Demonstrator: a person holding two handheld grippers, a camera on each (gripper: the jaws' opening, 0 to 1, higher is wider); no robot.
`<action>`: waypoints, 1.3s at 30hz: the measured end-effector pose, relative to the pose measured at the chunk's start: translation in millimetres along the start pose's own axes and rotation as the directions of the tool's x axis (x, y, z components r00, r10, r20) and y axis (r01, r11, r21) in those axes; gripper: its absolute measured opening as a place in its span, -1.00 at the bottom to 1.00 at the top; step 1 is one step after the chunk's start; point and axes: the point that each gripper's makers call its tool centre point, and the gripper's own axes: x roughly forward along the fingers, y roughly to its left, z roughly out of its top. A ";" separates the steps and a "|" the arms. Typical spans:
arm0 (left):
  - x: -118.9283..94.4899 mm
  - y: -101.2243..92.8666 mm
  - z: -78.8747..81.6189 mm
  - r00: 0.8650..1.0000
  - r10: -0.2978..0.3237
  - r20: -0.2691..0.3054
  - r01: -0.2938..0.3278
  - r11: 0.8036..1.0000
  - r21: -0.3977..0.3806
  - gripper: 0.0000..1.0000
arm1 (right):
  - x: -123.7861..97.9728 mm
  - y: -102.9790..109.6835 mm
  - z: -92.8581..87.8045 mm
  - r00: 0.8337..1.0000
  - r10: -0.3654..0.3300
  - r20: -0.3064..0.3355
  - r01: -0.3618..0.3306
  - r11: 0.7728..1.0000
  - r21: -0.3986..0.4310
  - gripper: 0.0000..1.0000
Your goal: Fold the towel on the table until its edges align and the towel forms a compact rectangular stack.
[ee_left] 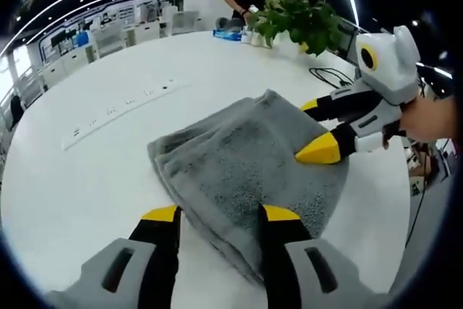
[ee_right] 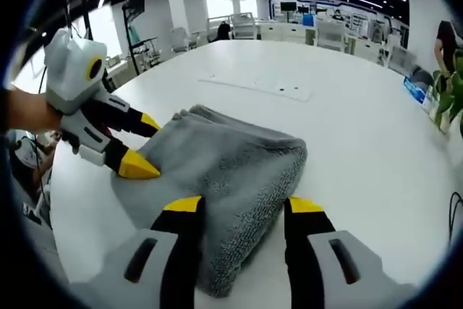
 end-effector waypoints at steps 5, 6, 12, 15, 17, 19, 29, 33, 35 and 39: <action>-10.8 8.7 15.4 0.998 0.031 0.055 -0.032 0.999 0.012 0.08 | -14.4 4.9 24.7 0.996 0.015 0.091 -0.015 1.000 0.003 0.17; -11.8 9.0 16.4 0.998 0.033 0.059 -0.033 0.999 0.005 0.12 | -16.1 9.3 28.9 0.994 0.029 0.109 -0.029 1.000 -0.001 0.23; -30.5 18.1 24.6 0.991 0.084 0.103 -0.087 0.996 0.028 0.54 | -26.0 28.4 31.9 0.992 0.062 0.111 -0.055 0.997 -0.059 0.52; -41.0 22.9 24.8 0.988 0.111 0.111 -0.115 0.993 0.030 0.69 | -32.0 33.8 33.7 0.991 0.065 0.114 -0.058 0.996 -0.067 0.58; -47.5 24.5 24.5 0.986 0.120 0.118 -0.124 0.992 0.024 0.75 | -35.6 36.0 35.3 0.991 0.066 0.117 -0.058 0.996 -0.071 0.63; -51.5 24.8 23.3 0.985 0.124 0.118 -0.128 0.992 0.022 0.84 | -39.3 37.2 38.0 0.990 0.070 0.123 -0.061 0.995 -0.078 0.65; -89.7 24.5 19.1 0.980 0.147 0.133 -0.154 0.987 0.045 0.99 | -67.6 44.8 46.2 0.985 0.088 0.151 -0.071 0.991 -0.116 0.99; -102.3 15.7 20.3 0.978 0.142 0.151 -0.150 0.988 0.043 0.99 | -77.0 53.6 44.5 0.985 0.101 0.142 -0.079 0.986 -0.148 0.99; -108.1 10.4 20.2 0.977 0.143 0.157 -0.155 0.986 0.068 0.99 | -82.6 56.5 45.8 0.984 0.103 0.147 -0.080 0.985 -0.155 0.99; -119.7 -1.4 16.9 0.976 0.145 0.161 -0.161 0.983 0.090 0.99 | -93.1 61.6 46.8 0.982 0.108 0.153 -0.081 0.982 -0.171 0.99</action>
